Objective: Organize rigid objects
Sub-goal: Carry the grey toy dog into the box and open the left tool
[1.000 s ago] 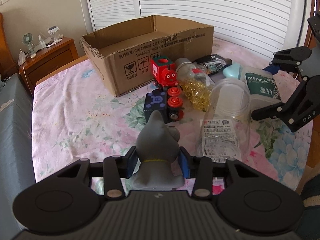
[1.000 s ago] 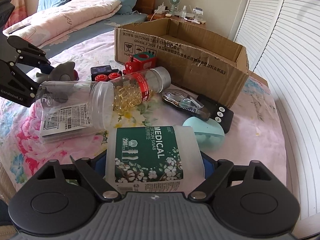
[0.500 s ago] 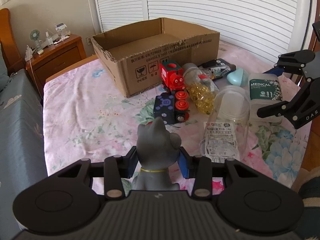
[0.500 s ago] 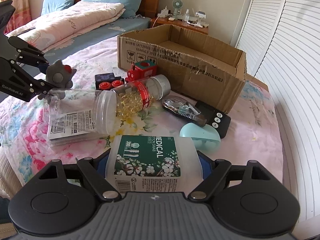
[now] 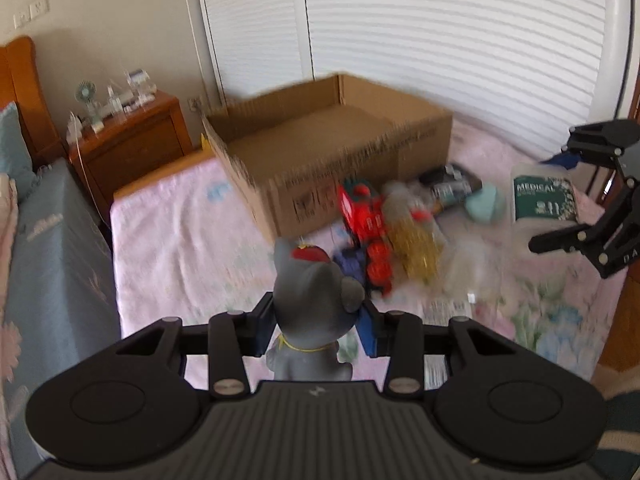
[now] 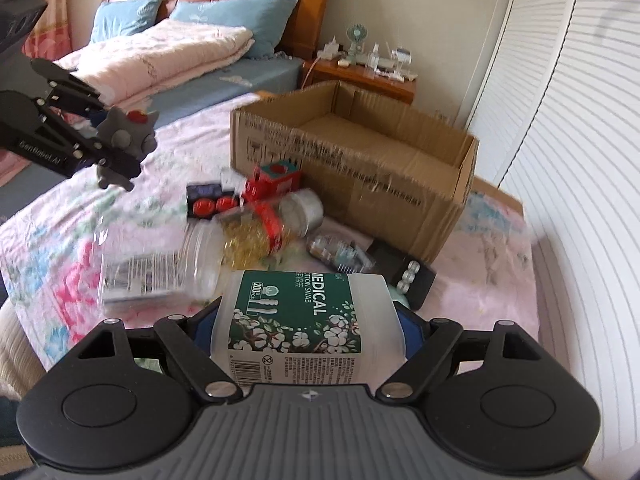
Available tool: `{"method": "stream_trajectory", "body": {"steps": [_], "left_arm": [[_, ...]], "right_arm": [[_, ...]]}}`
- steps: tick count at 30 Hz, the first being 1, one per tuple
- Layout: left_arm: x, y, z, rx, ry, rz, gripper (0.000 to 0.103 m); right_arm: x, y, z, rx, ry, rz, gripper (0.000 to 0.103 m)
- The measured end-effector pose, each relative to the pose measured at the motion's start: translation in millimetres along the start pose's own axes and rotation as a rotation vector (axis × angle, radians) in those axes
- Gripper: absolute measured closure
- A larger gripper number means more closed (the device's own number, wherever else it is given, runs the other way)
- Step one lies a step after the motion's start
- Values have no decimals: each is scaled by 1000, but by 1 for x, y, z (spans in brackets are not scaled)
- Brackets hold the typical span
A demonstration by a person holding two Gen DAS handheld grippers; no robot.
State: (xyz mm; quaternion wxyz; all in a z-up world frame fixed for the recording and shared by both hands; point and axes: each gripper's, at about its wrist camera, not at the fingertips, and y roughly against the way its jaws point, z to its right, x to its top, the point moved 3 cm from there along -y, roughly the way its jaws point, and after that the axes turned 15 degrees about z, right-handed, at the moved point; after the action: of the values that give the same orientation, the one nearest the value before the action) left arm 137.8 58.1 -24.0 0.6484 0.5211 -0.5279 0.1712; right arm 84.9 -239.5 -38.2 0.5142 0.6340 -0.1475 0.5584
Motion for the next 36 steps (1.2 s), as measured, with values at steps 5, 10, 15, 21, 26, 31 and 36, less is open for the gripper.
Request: {"method": "stream_trajectory", "body": {"steps": [5, 10, 15, 21, 26, 31, 36], "left_arm": [[51, -11, -17, 39, -29, 77, 63], [98, -43, -32, 50, -37, 107, 63], [124, -96, -43, 52, -54, 65, 63], [130, -152, -53, 22, -25, -3, 63], [125, -186, -58, 21, -19, -46, 57], [119, -197, -62, 86, 4, -36, 18], [115, -178, -57, 72, -17, -9, 11]], "right_arm": [[24, 1, 13, -3, 7, 65, 17], [46, -7, 26, -8, 9, 112, 17], [65, -19, 42, -15, -20, 135, 17], [83, -22, 53, -31, -30, 155, 17], [90, -21, 57, -54, -20, 156, 17], [91, -26, 61, -61, -24, 148, 17], [93, -34, 65, -50, -37, 148, 17]]}}
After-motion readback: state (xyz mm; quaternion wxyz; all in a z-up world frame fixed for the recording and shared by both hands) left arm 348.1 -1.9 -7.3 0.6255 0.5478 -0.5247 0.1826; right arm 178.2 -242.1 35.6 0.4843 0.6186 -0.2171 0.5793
